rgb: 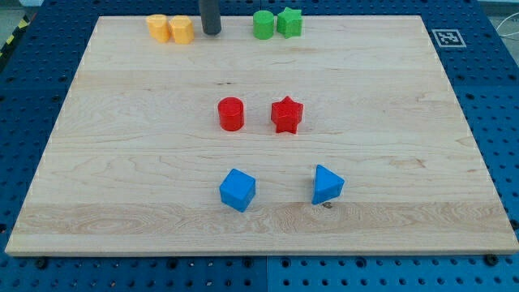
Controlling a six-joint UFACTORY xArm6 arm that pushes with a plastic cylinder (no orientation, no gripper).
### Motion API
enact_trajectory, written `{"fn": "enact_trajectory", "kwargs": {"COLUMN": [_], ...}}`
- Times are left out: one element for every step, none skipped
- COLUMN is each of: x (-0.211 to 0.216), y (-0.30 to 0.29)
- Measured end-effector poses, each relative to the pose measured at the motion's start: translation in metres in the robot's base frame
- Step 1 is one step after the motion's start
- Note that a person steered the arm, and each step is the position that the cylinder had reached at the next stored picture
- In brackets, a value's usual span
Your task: Nudge the yellow hexagon to the yellow heart
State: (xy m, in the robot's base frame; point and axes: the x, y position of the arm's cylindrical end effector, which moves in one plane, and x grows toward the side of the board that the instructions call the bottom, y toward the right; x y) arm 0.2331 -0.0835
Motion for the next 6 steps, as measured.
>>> {"fn": "enact_trajectory", "kwargs": {"x": [0.028,0.044,0.039,0.027,0.019,0.019], "y": [0.000,-0.014,-0.032,-0.046,-0.047,-0.042]}}
